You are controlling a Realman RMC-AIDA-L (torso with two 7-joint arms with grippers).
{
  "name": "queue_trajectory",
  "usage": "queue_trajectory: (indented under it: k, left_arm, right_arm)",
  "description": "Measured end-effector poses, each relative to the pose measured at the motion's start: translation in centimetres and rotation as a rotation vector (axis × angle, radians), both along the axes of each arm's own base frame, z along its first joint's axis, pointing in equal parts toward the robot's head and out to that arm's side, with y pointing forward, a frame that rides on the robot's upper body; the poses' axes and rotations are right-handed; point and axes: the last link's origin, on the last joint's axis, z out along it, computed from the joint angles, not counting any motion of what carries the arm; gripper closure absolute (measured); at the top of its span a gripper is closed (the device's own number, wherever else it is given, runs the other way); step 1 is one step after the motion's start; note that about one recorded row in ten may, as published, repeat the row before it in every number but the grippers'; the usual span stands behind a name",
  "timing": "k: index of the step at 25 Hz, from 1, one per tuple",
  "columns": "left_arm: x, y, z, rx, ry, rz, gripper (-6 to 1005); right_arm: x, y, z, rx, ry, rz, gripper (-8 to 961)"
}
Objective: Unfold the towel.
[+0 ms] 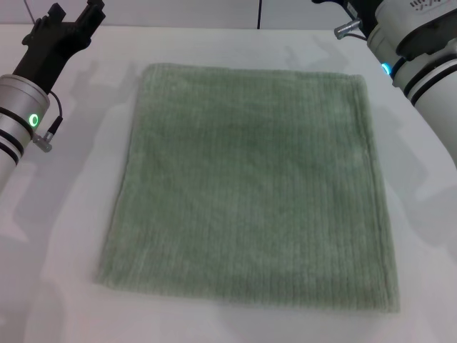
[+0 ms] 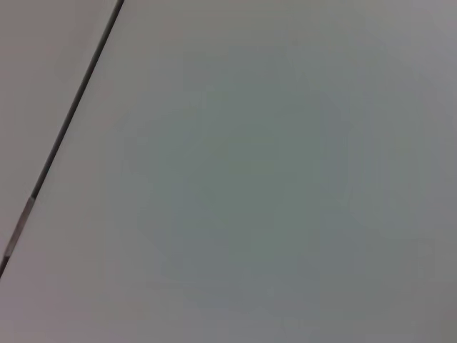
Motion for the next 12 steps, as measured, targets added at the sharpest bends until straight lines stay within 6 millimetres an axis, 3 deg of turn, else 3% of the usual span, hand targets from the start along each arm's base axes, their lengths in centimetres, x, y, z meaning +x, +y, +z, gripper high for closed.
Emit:
queue_trajectory:
  k: [12]
  left_arm:
    - [0.18,0.1,-0.08,-0.003,0.0,-0.005,164]
  right_arm:
    - [0.35,0.16,0.24,0.005,0.006,-0.02,226]
